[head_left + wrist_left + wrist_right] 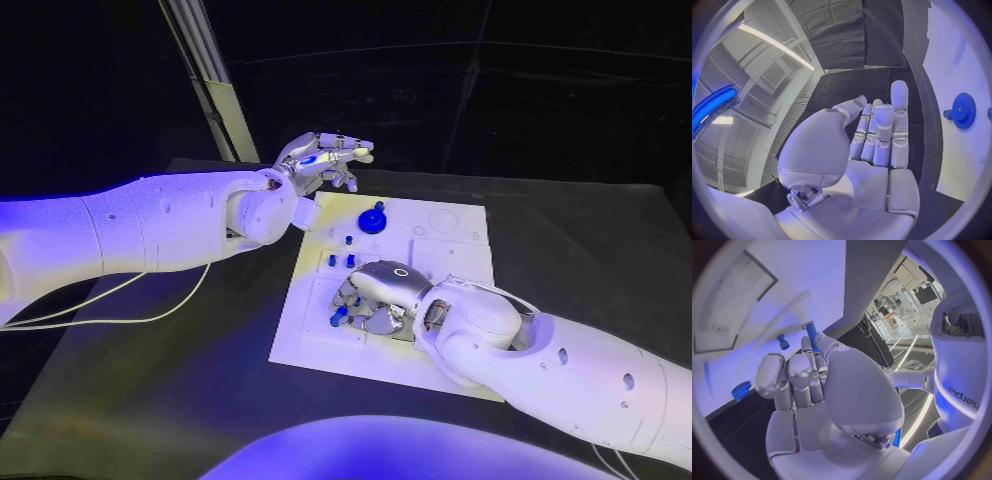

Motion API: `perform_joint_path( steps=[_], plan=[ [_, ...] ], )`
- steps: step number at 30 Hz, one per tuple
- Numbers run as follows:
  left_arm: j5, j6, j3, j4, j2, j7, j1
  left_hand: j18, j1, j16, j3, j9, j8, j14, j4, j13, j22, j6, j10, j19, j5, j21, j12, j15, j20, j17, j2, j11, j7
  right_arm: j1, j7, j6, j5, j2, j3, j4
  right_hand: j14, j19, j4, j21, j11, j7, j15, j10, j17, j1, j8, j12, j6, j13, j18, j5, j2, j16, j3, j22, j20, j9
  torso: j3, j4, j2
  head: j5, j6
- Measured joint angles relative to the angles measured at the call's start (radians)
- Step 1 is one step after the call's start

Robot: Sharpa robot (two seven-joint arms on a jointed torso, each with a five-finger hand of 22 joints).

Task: Assemble the parts on the task board

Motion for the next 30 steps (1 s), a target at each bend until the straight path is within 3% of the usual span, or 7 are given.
perform_joint_path(
  steps=[26, 30],
  plan=[
    [0.000, 0.002, 0.000, -0.001, 0.000, 0.000, 0.000, 0.000, 0.000, 0.000, 0.000, 0.000, 0.000, 0.000, 0.000, 0.000, 0.000, 0.000, 0.000, 0.000, 0.000, 0.000, 0.000, 0.000, 0.000, 0.000, 0.000, 0.000, 0.000, 0.000, -0.048, 0.026, -0.084, 0.017, -0.001, 0.003, -0.004, 0.000, -0.005, 0.000, -0.004, -0.004, -0.004, 0.004, -0.005, -0.005, 0.001, -0.004, 0.003, 0.000, 0.000, 0.000, -0.005, 0.005, 0.004, -0.001, 0.000, 0.000, 0.0004, -0.0002, 0.000, 0.000, -0.001],
    [0.000, 0.002, 0.000, -0.001, 0.000, 0.000, 0.000, 0.000, 0.000, 0.000, 0.000, 0.000, 0.000, 0.000, 0.000, 0.000, 0.000, 0.000, 0.000, 0.000, 0.000, 0.000, 0.000, 0.000, 0.000, 0.000, 0.000, 0.000, 0.000, 0.000, -0.051, 0.033, -0.093, 0.023, -0.001, 0.002, -0.004, 0.000, -0.007, 0.000, -0.003, -0.001, -0.004, 0.003, -0.010, -0.023, -0.002, -0.020, 0.000, 0.000, 0.000, 0.000, -0.023, 0.005, 0.007, -0.005, 0.000, 0.001, 0.0001, -0.0002, 0.000, -0.001, -0.001]
  ],
)
